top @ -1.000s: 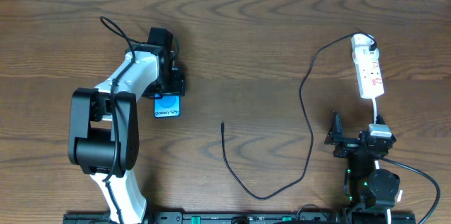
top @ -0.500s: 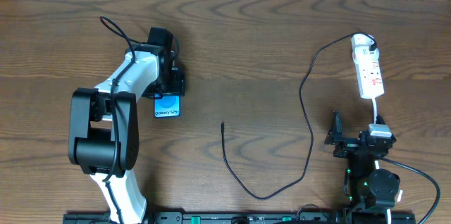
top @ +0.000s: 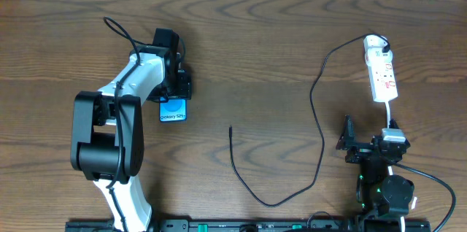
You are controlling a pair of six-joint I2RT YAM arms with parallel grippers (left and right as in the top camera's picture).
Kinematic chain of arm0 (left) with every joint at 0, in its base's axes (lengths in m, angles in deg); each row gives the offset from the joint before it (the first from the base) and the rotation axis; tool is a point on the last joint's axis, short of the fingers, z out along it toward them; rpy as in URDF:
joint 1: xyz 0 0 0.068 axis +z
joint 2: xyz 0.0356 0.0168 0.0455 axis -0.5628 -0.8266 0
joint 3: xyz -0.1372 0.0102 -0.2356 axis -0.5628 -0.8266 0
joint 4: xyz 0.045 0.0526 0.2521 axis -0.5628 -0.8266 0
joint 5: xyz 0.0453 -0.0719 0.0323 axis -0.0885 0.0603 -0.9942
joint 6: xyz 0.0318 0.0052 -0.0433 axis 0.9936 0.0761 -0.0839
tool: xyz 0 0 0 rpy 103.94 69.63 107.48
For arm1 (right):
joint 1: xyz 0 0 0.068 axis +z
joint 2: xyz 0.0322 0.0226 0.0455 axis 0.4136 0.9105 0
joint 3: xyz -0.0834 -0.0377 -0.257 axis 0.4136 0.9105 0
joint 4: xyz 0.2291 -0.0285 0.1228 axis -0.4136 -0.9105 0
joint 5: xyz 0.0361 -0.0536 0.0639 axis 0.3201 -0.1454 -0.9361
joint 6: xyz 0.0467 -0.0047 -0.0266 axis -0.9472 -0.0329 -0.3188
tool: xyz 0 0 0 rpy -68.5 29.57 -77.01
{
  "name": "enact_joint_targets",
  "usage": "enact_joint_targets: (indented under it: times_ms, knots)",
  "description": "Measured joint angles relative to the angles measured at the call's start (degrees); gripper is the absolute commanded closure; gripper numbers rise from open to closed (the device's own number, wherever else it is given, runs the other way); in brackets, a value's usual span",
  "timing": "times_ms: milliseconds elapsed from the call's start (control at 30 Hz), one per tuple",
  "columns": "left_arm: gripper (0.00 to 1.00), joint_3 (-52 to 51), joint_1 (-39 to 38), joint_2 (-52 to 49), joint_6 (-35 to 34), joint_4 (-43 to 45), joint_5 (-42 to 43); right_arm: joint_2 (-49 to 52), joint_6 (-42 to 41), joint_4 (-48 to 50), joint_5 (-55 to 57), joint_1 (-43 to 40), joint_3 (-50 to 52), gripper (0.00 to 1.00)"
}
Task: Plug charger to phone and switch on socket
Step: 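Close the left gripper on the phone's bottom end, then lift the phone with the left gripper and tilt it upright toward center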
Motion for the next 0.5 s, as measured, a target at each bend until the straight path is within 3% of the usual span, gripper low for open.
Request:
enact_joint_targets:
  times_ms: [500]
  knots:
    - [0.93,0.1,0.0,6.9,0.0,-1.7,-0.5,0.0,0.0,0.0,0.0,0.0,0.0,0.01]
